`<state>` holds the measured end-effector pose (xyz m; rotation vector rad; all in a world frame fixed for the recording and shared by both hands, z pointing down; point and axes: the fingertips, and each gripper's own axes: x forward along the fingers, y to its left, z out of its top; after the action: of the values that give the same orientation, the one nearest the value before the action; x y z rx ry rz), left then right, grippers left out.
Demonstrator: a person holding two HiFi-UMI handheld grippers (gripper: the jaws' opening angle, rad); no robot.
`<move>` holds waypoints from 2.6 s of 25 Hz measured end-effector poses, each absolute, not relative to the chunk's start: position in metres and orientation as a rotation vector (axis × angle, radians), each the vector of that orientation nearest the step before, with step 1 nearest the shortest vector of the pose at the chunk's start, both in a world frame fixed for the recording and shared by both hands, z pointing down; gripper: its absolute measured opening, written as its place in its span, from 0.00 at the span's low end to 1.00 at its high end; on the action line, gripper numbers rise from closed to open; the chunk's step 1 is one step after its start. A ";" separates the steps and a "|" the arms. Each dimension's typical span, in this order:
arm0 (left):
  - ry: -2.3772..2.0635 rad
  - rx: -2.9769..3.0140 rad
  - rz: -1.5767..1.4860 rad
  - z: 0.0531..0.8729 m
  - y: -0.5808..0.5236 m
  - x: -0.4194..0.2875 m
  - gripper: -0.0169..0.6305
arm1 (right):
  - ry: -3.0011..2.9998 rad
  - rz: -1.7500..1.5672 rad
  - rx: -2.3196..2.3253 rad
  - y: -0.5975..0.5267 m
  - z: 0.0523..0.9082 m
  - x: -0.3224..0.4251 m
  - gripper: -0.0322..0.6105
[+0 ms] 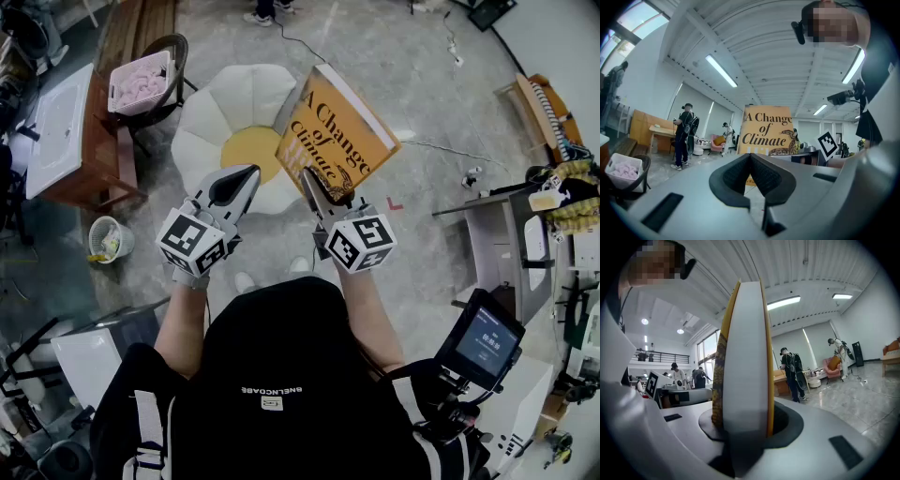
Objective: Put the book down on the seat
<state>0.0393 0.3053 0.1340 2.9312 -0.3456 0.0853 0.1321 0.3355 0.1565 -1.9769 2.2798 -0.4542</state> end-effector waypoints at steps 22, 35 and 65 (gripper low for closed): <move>-0.453 2.908 0.195 0.165 0.326 0.141 0.05 | 2.273 -0.483 -1.927 0.345 0.172 0.239 0.30; -0.586 2.874 0.249 0.180 0.320 0.162 0.05 | 2.251 -0.536 -1.875 0.340 0.192 0.279 0.30; -0.485 2.757 0.215 0.210 0.119 0.121 0.05 | 2.203 -0.641 -2.028 0.164 0.218 0.244 0.30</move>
<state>0.1207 0.1190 0.2099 2.7573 -0.4849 0.2146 0.2440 0.1642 0.2180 -2.0278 2.2027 -0.6414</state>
